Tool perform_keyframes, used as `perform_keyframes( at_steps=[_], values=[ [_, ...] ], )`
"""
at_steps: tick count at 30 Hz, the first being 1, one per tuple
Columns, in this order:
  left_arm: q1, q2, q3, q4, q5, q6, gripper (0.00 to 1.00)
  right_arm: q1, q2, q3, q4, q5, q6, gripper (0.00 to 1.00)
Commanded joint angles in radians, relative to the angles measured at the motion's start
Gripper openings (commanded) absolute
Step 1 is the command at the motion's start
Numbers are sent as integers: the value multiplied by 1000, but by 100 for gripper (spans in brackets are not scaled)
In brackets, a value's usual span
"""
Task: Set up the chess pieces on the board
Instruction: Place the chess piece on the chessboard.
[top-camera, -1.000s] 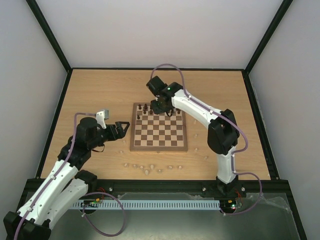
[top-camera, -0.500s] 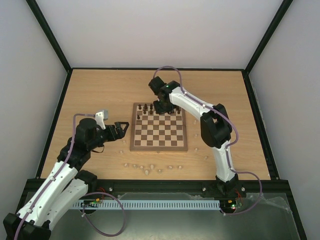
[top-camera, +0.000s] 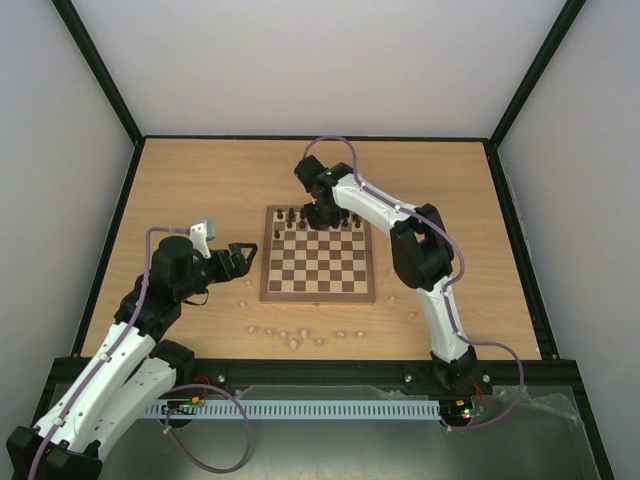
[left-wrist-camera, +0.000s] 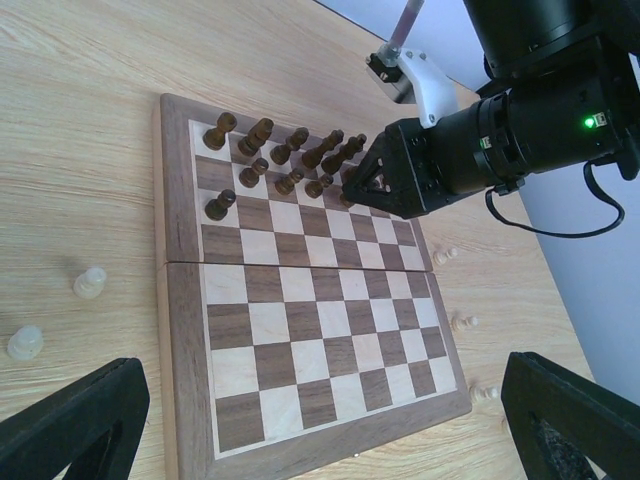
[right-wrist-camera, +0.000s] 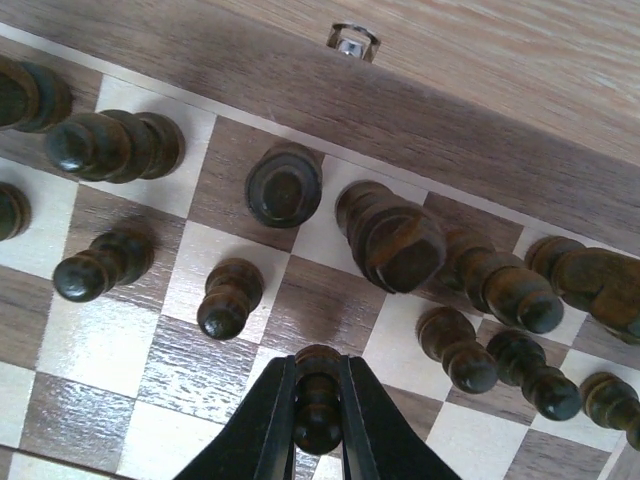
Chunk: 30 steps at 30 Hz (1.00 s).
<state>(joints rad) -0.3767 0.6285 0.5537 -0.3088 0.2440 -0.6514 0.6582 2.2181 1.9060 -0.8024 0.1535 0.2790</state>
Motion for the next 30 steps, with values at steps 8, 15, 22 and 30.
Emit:
perform_keyframes(
  at_steps=[8, 15, 22, 30],
  values=[
    [-3, -4, -9, 1, -11, -5, 100, -21, 37, 48, -29, -5, -11, 11],
    [-2, -1, -7, 4, -12, -3, 99, -23, 44, 52, -23, -14, -11, 11],
    [-2, 0, -8, 2, -15, -1, 99, -23, 54, 60, -18, -20, -11, 11],
    [-3, -1, -9, 2, -16, -2, 100, -23, 60, 66, -14, -18, -9, 14]
  ],
)
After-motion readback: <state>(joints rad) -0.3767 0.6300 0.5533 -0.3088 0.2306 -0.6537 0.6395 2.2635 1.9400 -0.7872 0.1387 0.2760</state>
